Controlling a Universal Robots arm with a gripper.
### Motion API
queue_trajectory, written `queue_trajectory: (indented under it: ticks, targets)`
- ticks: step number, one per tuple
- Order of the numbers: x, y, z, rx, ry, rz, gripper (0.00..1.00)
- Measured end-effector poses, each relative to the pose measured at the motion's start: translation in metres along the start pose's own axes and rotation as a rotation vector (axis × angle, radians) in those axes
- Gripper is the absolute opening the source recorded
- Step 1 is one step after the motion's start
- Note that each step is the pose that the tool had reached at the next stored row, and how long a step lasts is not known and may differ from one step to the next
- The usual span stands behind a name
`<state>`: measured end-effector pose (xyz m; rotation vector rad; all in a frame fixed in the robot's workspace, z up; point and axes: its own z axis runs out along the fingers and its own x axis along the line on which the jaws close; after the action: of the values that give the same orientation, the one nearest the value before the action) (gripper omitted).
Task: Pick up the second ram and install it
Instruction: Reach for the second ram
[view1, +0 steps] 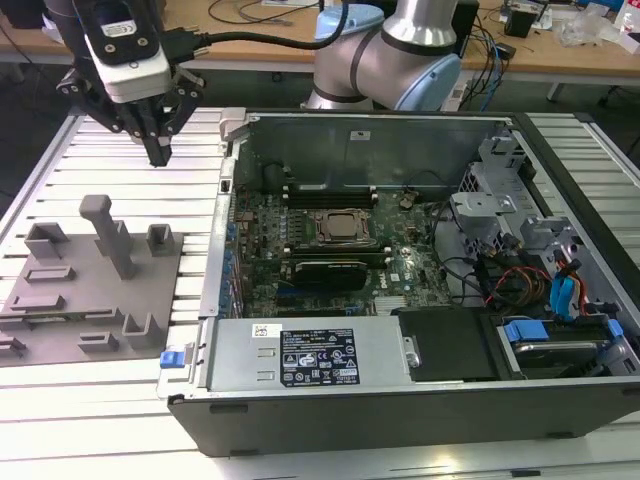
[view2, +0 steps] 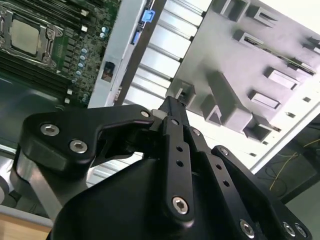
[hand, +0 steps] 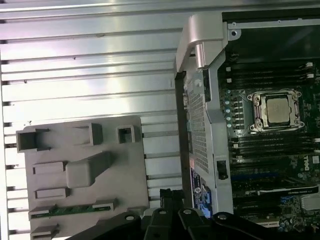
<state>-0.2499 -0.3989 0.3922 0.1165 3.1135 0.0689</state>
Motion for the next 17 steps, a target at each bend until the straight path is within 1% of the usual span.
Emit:
queue_trajectory:
  ticks: [1, 4, 7, 9, 10, 11, 13, 15, 17]
  targets:
    - [0.0019, -0.0001, 0.0, 0.0, 0.0, 0.0, 0.11]
    - [0.0127, -0.0009, -0.0001, 0.0, 0.0, 0.0, 0.11]
    - [0.0254, -0.0019, -0.0003, 0.0001, 0.0, 0.0, 0.11]
    - [0.0317, -0.0023, -0.0004, 0.0, 0.0, 0.0, 0.11]
    - [0.037, -0.0028, -0.0005, 0.0, 0.0, 0.0, 0.11]
    - [0.0484, -0.0036, -0.0006, 0.0, 0.0, 0.0, 0.11]
    - [0.0598, -0.0045, -0.0008, 0.0, -0.0001, 0.0, 0.11]
    - [0.0645, -0.0048, -0.0009, 0.0, 0.0, 0.0, 0.11]
    - [0.072, -0.0054, -0.0009, 0.0, 0.0, 0.0, 0.11]
